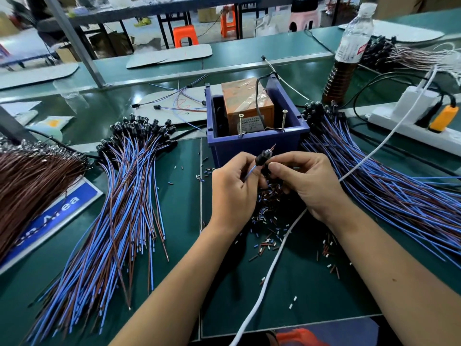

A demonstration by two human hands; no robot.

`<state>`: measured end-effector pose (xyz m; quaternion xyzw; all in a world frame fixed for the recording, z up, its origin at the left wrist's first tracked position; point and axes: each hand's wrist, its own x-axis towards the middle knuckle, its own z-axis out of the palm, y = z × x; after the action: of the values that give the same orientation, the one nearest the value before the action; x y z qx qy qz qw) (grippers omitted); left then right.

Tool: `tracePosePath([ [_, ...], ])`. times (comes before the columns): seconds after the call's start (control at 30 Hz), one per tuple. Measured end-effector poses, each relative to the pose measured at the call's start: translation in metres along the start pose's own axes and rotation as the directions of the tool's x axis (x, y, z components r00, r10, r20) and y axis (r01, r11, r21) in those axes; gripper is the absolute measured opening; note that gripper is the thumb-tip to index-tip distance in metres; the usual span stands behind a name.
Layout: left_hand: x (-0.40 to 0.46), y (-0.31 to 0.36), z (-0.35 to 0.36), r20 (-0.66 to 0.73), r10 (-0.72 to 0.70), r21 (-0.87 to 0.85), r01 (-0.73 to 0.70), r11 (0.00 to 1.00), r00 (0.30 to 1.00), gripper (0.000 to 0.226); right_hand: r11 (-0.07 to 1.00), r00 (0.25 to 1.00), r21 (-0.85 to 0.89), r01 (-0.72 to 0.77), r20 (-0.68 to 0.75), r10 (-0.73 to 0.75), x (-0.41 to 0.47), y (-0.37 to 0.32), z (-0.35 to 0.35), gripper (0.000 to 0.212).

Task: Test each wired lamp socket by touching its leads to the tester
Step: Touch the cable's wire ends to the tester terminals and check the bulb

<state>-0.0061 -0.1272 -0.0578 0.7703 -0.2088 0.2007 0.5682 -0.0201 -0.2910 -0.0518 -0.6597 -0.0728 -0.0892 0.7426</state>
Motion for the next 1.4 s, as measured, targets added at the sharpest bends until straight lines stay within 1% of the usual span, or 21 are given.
tracePosePath([
  [0.07,0.001,0.0,0.001,0.002,0.002,-0.003,-0.002,1.0,1.0,0.02,1.0,1.0,0.014,-0.008,0.003,0.008,0.001,-0.001,0.001,0.008],
  [0.2,0.003,0.003,0.003,0.017,0.007,-0.006,-0.007,1.0,1.0,0.021,0.999,0.999,0.047,-0.013,-0.038,0.015,0.003,-0.004,0.004,0.005],
  [0.33,0.005,0.004,0.003,0.015,0.007,0.005,-0.007,1.0,1.0,0.022,0.999,0.999,0.044,-0.013,-0.047,0.015,0.005,-0.003,0.009,0.004],
  [0.47,0.004,0.005,0.002,0.0,-0.005,0.021,0.005,1.0,1.0,0.024,0.998,0.997,0.035,-0.049,-0.066,0.052,0.004,-0.003,0.011,0.01],
  [0.57,0.003,0.006,0.002,0.011,-0.009,0.028,0.009,1.0,1.0,0.025,0.997,0.996,0.06,-0.047,-0.068,0.051,0.003,-0.004,0.012,0.004],
  [0.7,0.002,0.007,0.001,-0.005,0.013,0.034,-0.013,0.999,1.0,0.023,0.994,0.999,0.103,-0.033,-0.038,0.037,0.0,-0.008,0.014,0.011],
  [0.77,0.002,0.007,-0.001,-0.039,0.052,0.074,-0.049,0.996,0.998,0.02,0.998,0.999,0.059,0.015,-0.052,-0.012,-0.001,-0.01,0.014,0.01],
  [0.87,0.001,0.01,-0.003,-0.12,0.1,0.141,-0.082,0.987,0.988,0.015,0.99,0.984,-0.027,0.137,-0.113,-0.139,-0.001,-0.013,0.01,0.009],
  [0.97,0.002,0.015,-0.004,-0.263,0.129,0.111,-0.102,0.989,0.956,0.015,0.976,0.963,0.008,0.217,-0.164,-0.213,0.0,-0.015,0.009,0.012],
  [1.0,0.004,0.016,-0.003,-0.302,0.126,0.087,-0.105,0.991,0.945,0.012,0.972,0.953,-0.004,0.235,-0.197,-0.231,0.0,-0.016,0.008,0.012],
  [1.1,0.006,0.017,-0.003,-0.377,0.06,-0.006,-0.068,0.998,0.924,0.004,0.948,0.902,-0.178,0.265,-0.3,-0.309,0.002,-0.014,0.007,0.01],
  [1.17,0.008,0.016,-0.004,-0.406,-0.012,-0.045,-0.007,0.999,0.914,0.008,0.922,0.873,-0.285,0.264,-0.336,-0.354,0.003,-0.012,0.006,0.006],
  [1.27,0.01,0.015,-0.002,-0.423,-0.096,-0.085,0.066,0.994,0.901,0.012,0.895,0.845,-0.368,0.254,-0.366,-0.39,0.004,-0.01,0.003,0.006],
  [1.4,0.011,0.017,0.0,-0.412,-0.134,-0.11,0.097,0.989,0.901,0.015,0.844,0.803,-0.465,0.266,-0.378,-0.461,0.002,-0.009,0.002,0.013],
])
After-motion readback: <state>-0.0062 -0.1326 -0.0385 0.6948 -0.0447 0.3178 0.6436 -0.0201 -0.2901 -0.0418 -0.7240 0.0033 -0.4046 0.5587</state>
